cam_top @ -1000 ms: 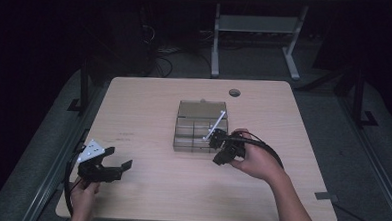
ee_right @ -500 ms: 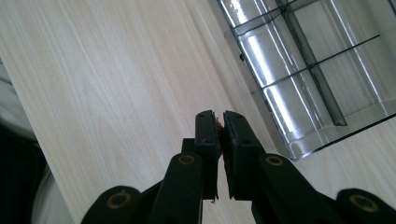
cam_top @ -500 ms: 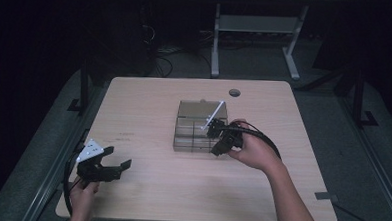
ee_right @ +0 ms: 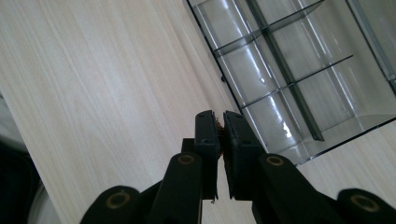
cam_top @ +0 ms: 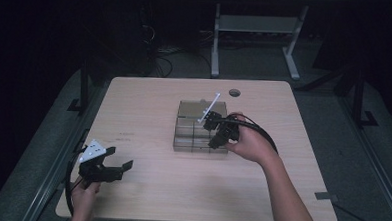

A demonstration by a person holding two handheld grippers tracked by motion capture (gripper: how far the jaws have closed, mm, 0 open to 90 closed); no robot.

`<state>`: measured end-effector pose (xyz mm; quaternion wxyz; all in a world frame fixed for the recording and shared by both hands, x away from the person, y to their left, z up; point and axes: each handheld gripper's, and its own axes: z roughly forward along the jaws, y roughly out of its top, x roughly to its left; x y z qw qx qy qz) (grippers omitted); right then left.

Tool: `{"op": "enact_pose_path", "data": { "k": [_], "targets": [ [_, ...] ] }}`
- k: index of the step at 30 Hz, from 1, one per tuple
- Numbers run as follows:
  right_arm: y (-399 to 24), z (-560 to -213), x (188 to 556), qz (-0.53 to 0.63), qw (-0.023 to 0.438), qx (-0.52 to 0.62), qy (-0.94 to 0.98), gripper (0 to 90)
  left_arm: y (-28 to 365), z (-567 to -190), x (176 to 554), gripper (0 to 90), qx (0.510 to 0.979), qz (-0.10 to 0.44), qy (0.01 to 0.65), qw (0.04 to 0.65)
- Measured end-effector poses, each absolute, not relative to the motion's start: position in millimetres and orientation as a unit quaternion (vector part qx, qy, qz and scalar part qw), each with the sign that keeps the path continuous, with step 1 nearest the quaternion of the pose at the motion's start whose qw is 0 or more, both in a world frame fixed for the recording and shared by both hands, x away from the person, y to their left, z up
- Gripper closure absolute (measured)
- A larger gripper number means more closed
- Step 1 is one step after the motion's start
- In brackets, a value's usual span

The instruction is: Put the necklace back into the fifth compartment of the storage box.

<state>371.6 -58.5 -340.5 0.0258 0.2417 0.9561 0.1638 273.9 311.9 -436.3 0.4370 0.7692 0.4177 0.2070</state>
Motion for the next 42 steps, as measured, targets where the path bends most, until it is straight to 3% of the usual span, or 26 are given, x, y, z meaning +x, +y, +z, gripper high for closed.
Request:
{"op": "enact_pose_path", "data": {
  "k": [42],
  "targets": [
    [-27, -345, 412, 0.144, 0.019, 0.257, 0.955, 84.0, 315, -435, 274, 13.1, 0.767, 0.21, 0.422, 0.436]
  ]
}}
